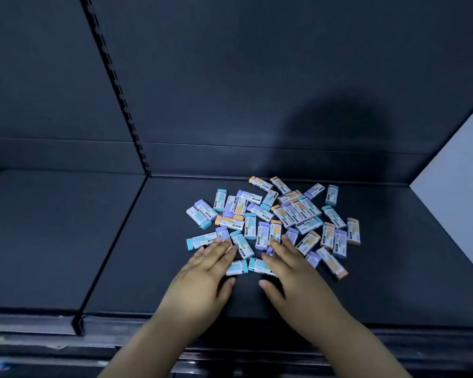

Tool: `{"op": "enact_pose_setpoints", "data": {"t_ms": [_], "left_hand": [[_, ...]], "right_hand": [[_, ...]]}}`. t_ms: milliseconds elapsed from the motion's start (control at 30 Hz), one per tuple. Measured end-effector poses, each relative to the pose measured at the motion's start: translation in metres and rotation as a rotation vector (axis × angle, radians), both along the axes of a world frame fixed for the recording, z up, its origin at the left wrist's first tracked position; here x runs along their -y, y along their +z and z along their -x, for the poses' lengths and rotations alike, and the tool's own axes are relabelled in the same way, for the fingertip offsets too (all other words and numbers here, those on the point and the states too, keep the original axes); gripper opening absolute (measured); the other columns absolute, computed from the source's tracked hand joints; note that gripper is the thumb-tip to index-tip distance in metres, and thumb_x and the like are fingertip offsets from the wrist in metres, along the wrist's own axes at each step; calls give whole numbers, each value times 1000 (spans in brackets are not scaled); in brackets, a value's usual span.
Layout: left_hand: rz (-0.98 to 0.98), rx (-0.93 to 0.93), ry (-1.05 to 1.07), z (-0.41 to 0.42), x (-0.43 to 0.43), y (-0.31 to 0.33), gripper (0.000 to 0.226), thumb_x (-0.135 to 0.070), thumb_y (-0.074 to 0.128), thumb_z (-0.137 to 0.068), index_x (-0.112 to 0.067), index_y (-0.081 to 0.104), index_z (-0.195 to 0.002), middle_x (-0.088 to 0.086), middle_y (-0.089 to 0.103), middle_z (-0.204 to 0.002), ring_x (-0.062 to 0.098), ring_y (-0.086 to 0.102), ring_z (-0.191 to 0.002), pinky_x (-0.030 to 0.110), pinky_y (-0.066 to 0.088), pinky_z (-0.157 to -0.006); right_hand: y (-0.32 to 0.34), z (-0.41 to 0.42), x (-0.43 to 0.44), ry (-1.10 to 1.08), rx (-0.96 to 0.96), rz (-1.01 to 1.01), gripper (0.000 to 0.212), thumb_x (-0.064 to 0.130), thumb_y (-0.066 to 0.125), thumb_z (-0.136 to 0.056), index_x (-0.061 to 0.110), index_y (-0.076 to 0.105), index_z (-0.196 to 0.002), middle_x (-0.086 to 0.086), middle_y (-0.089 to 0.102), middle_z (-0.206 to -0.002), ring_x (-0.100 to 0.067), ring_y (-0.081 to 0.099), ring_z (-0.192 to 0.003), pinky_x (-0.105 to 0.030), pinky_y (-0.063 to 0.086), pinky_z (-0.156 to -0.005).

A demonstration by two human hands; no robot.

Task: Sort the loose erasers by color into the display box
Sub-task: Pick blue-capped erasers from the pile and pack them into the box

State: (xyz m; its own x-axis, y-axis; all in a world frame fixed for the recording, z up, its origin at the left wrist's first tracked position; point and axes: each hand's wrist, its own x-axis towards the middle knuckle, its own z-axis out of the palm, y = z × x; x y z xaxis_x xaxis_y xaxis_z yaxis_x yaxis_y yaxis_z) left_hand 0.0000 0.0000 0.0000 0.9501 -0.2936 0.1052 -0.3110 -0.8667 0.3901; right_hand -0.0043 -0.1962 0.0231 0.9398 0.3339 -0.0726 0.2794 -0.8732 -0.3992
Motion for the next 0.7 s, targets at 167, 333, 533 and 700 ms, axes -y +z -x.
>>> {"op": "enact_pose_setpoints", "data": {"t_ms": [167,333,533,700], "left_hand": [[16,133,-15,1,-1,-5,44,-33,40,-85,-13,68,-111,0,63,-122,13,49,-120,26,27,-105],[-36,295,8,2,7,-3,37,-23,42,-82,-10,75,-94,4,70,-105,22,66,-101,43,46,-90],[-83,248,30,6,10,1,33,-23,44,-71,-14,75,-76,1,71,-79,21,68,-73,32,52,-81],[-119,77,-17,9,13,11,30,-34,47,-72,-18,72,-72,-3,60,-61,20,59,-53,21,47,-50]], "right_hand": [[-21,-5,-2,-32,257,76,39,21,74,-78,12,65,-116,-8,57,-132,-22,35,-135,-31,28,-102],[-21,-5,-7,-85,368,121,38,10,86,-58,10,73,-94,-8,68,-113,-28,58,-117,-28,44,-92],[-12,5,-15,-152,342,169,31,24,90,-52,8,74,-74,-12,70,-104,-31,62,-110,-38,53,-83],[9,11,-8,-3,204,166,33,33,80,-69,11,73,-92,-3,65,-119,-22,54,-123,-26,38,-99]]}}
